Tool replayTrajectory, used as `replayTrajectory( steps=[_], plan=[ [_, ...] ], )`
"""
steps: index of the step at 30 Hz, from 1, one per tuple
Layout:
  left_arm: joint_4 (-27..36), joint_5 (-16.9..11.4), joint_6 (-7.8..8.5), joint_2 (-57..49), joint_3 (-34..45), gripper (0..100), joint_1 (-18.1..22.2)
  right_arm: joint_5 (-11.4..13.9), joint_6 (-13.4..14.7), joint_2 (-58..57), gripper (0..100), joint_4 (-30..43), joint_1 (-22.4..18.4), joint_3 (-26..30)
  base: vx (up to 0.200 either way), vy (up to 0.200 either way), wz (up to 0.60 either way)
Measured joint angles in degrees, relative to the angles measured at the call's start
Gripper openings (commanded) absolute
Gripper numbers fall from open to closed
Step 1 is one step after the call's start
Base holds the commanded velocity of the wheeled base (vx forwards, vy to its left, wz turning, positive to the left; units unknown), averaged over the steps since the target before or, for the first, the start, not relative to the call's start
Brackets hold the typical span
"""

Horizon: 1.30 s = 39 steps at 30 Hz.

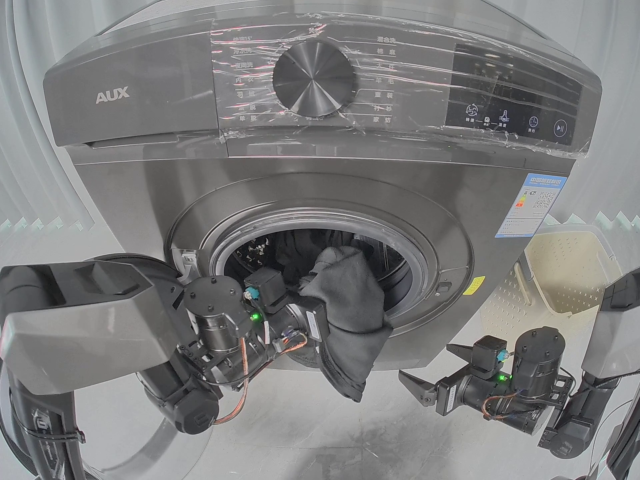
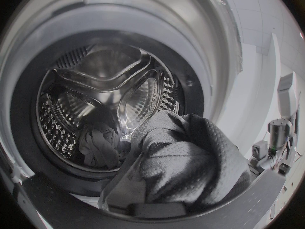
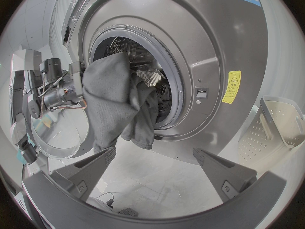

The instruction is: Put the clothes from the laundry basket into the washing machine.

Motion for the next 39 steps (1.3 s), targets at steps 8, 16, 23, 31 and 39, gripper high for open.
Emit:
replayTrajectory(
  steps=[8, 16, 23, 31, 39],
  plan=[
    [0.22, 2.29, -1.37, 7.34, -10.90, 0, 0.87, 0.00, 0.01, 0.02, 100, 0.00, 0.73, 0.33, 0.000, 0.000, 0.00],
    [2.33, 3.73, -0.66, 13.68, -22.25, 0, 1.94, 0.01, 0.06, 0.20, 100, 0.00, 0.90, 0.43, 0.000, 0.000, 0.00],
    [10.58, 3.95, -0.35, 17.15, -29.55, 0, 3.23, 0.11, 0.34, 0.38, 100, 0.00, 1.10, 0.65, 0.000, 0.000, 0.00],
    [15.43, 5.29, 1.93, 21.78, -41.63, 0, 4.74, 0.15, 0.45, 0.44, 100, 0.00, 1.26, 0.72, 0.000, 0.000, 0.00],
    [21.15, 7.92, 4.30, 26.94, -54.31, 0, 7.31, 0.15, 0.41, 0.46, 100, 0.00, 1.26, 0.74, 0.000, 0.000, 0.00]
  ],
)
